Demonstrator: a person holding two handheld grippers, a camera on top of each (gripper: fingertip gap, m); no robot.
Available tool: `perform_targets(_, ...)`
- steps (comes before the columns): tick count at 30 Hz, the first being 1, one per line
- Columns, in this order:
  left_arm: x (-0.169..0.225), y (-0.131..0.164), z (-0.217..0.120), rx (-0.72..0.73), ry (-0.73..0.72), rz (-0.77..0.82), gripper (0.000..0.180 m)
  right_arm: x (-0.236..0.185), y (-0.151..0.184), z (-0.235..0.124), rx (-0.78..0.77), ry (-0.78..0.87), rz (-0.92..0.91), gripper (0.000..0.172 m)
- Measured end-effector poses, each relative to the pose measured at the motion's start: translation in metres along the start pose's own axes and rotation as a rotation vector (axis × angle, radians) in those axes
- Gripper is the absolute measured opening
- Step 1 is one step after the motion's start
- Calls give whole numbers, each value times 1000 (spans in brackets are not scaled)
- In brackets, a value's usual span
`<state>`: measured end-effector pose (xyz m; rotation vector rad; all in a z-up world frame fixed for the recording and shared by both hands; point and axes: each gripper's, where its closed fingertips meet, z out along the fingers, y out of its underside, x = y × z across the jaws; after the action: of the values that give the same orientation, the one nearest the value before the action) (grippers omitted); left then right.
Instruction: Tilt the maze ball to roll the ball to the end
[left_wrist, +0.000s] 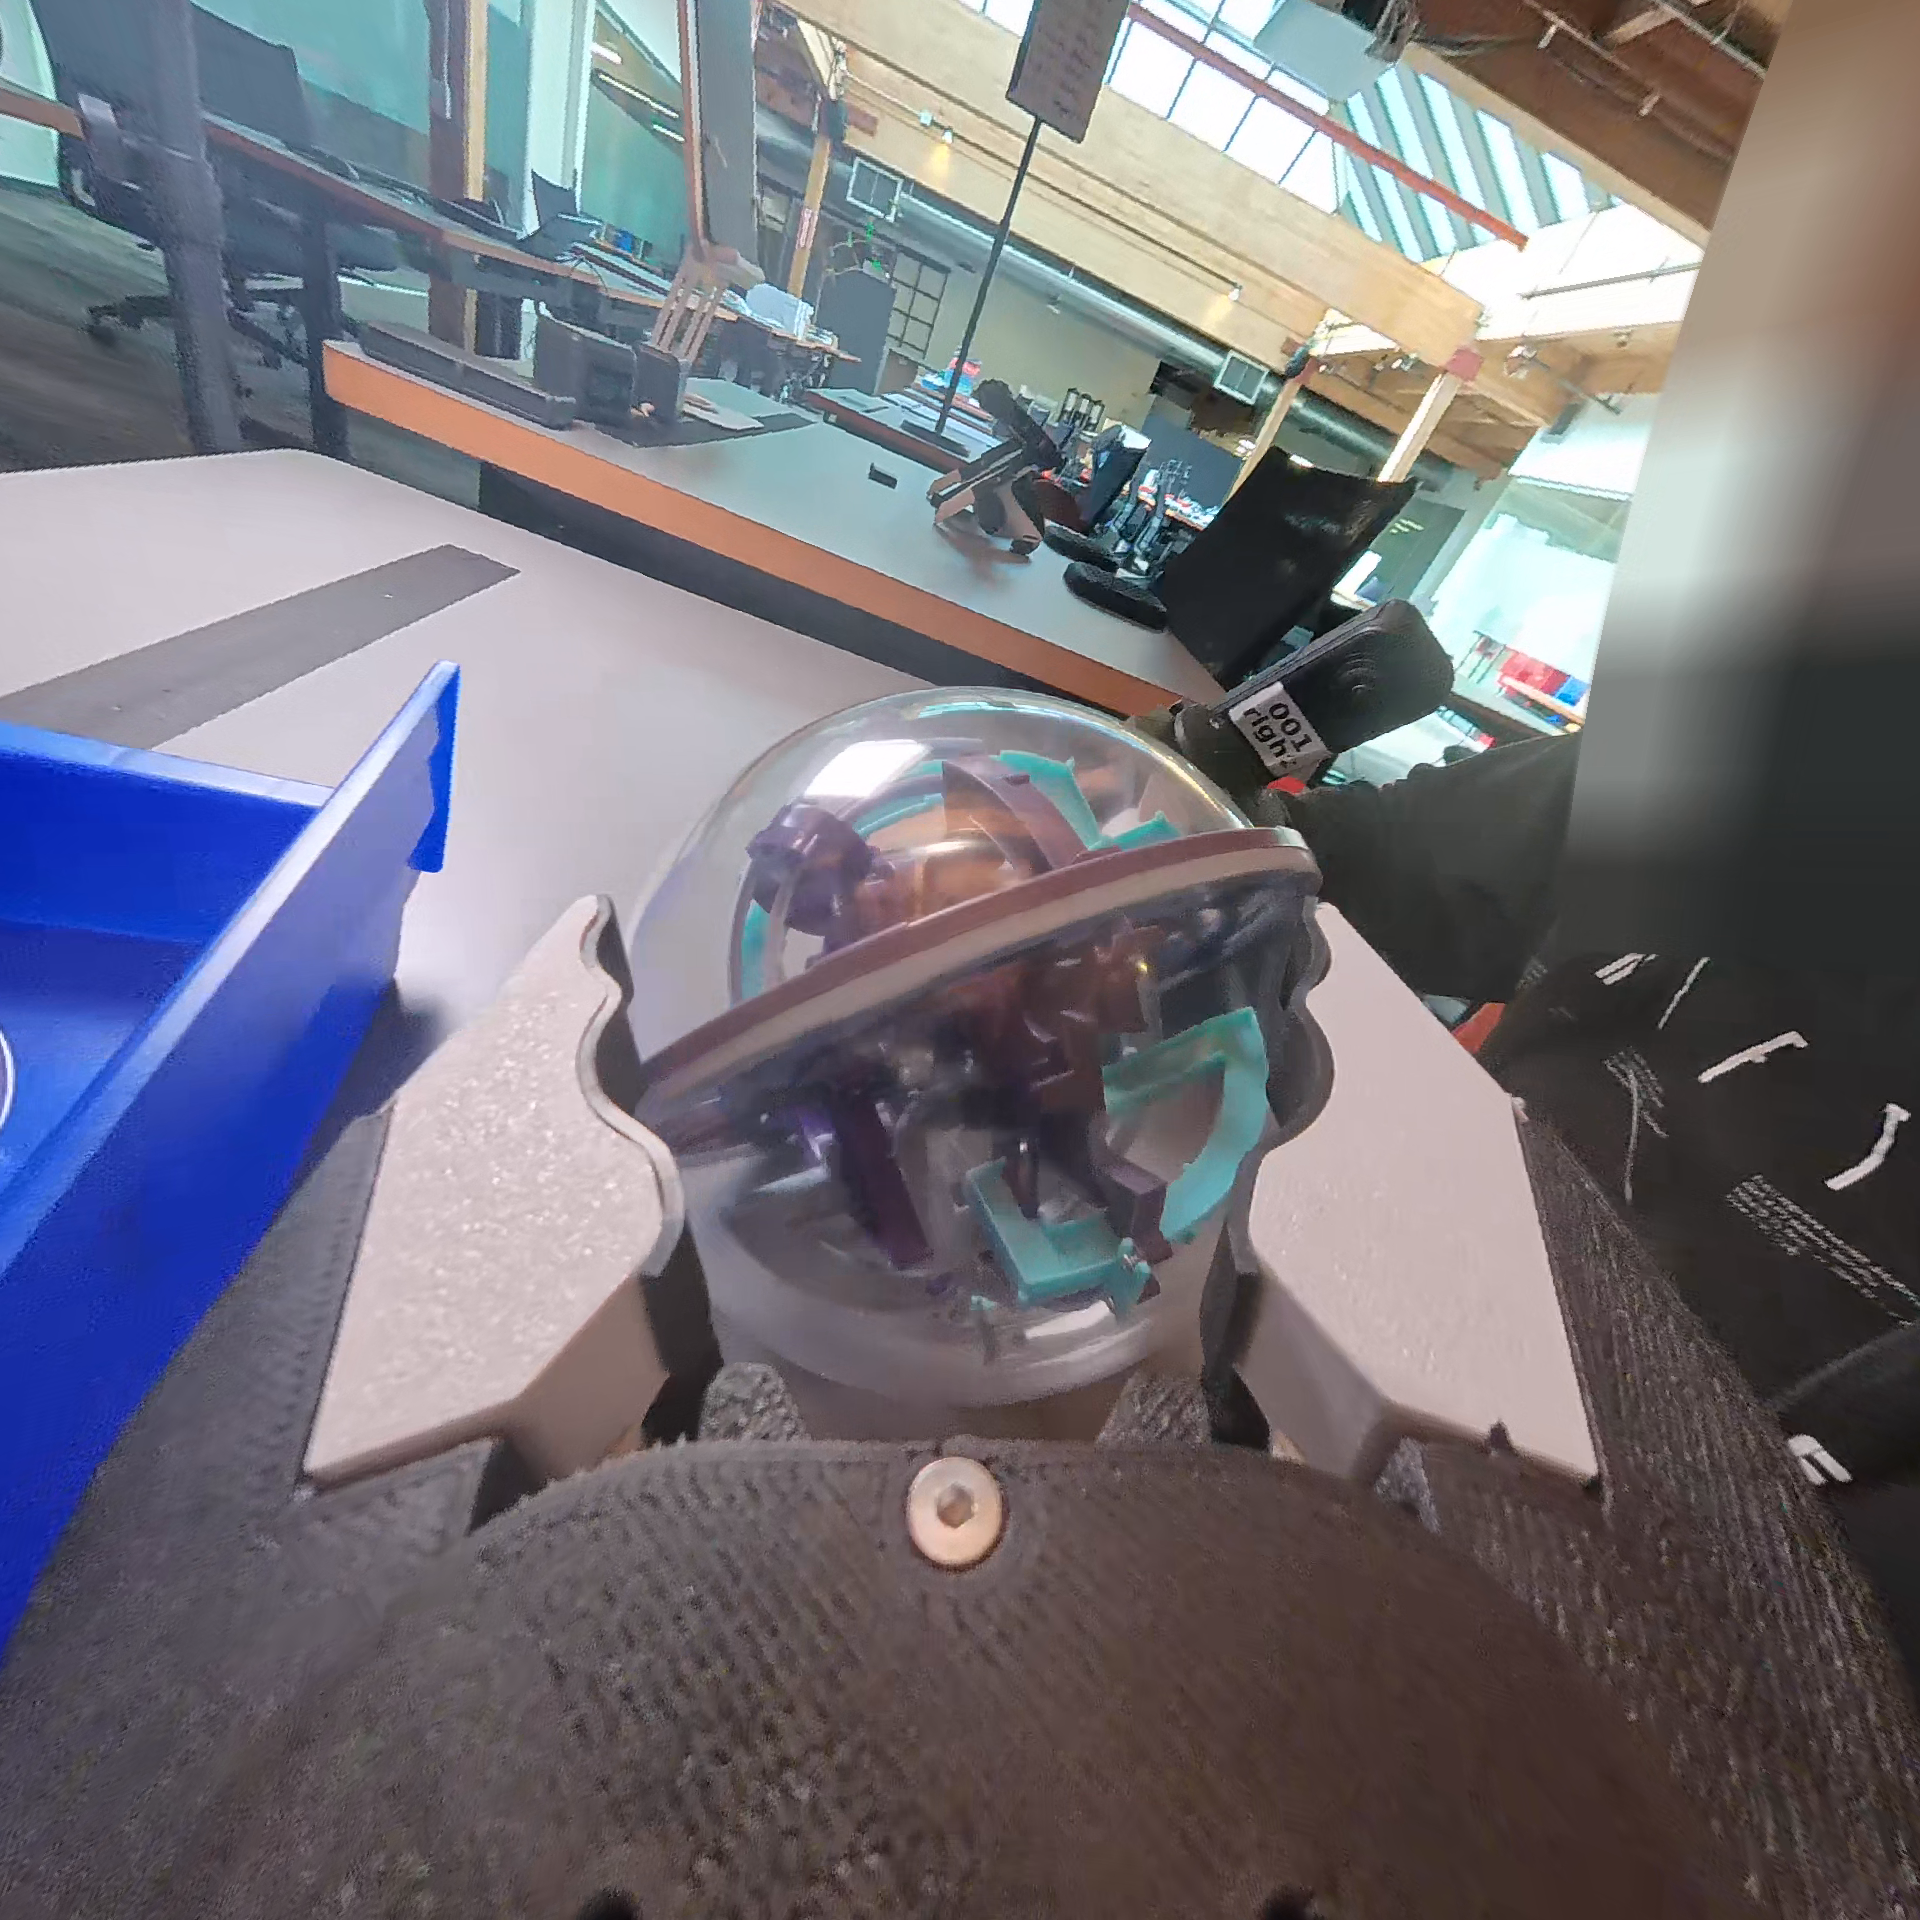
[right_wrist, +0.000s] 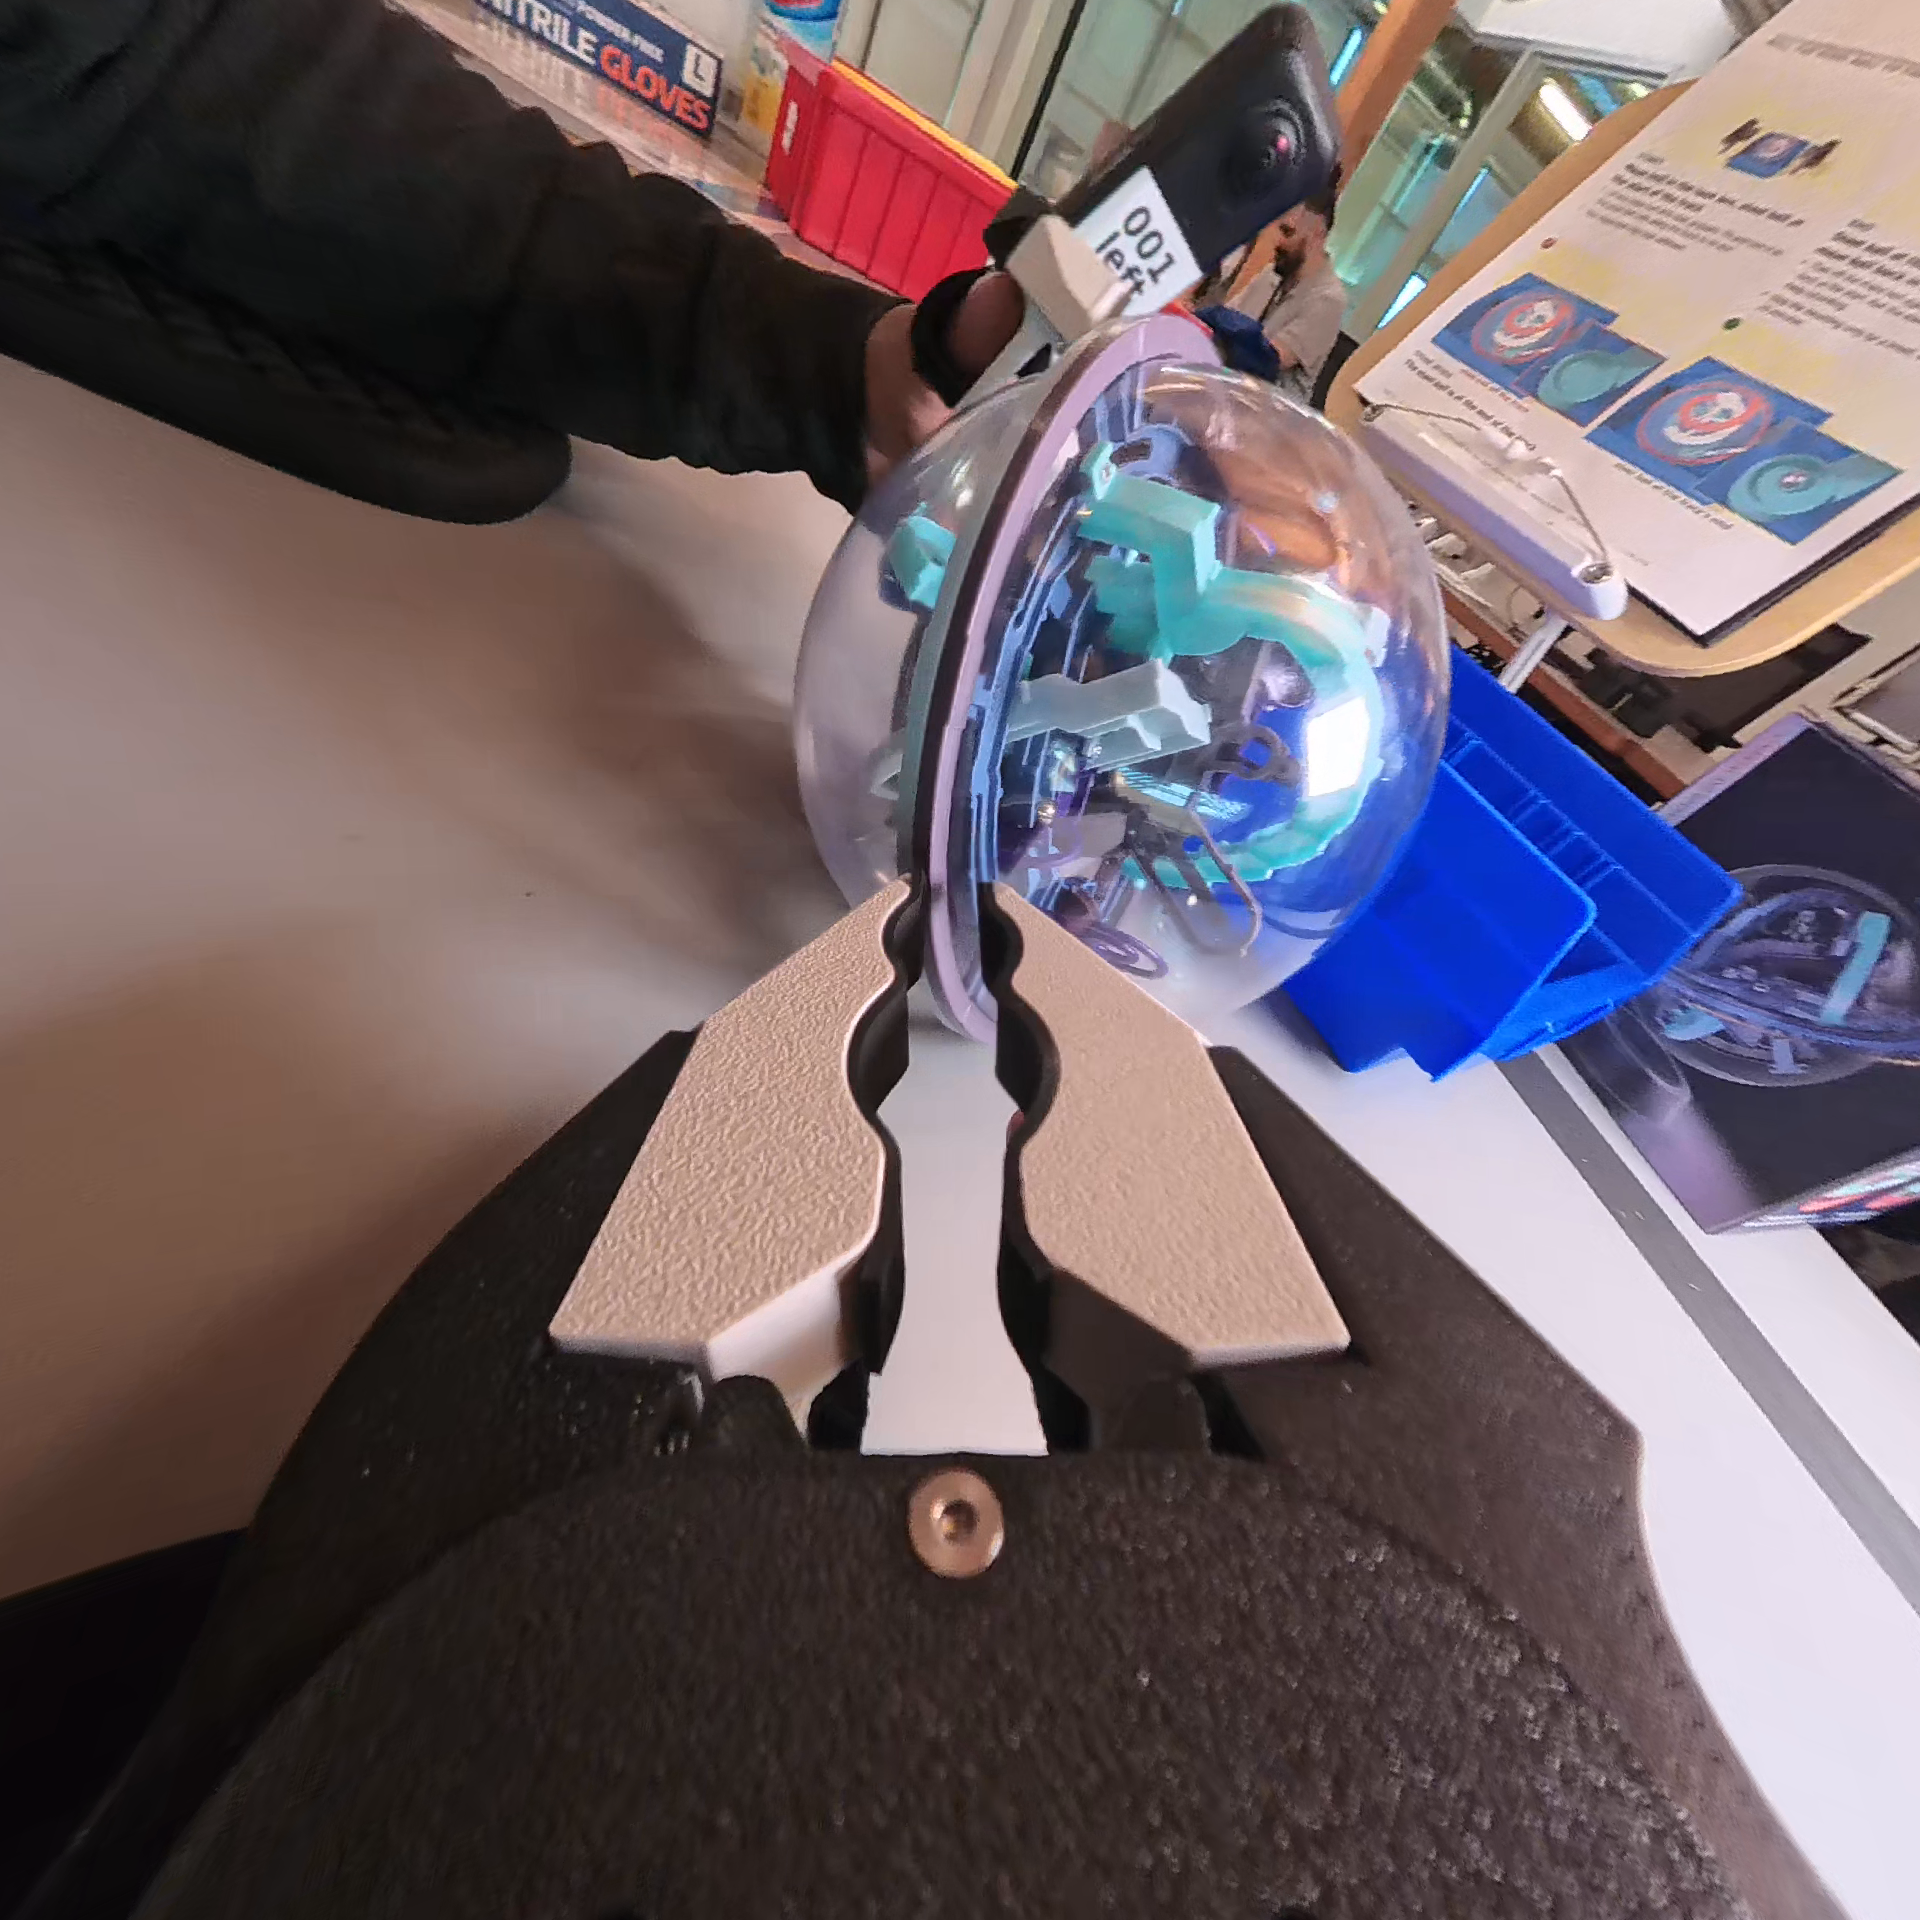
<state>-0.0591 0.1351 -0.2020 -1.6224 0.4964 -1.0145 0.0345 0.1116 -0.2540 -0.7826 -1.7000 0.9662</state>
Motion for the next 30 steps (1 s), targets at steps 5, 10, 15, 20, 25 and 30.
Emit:
perform_targets(5,4,2,5,-20,-7,28,126,3,-5,-2,25,25,-34,17)
perform_targets(10,-1,0,3,-15,-33,-14,124,24,-8,-9,77,66,66,66)
perform_targets(15,-15,-6,7,-38,-61,-12,120,40,16,11,-18,63,111,98)
perform_targets(20,-33,-15,21,-84,-129,-42,118,64,21,16,-20,128,273,95)
perform_targets(25,-45,-23,31,-86,-151,-184,117,70,24,13,-39,147,375,98)
perform_targets(30,-50,-22,34,-129,-143,-324,117,70,19,8,-13,112,517,95)
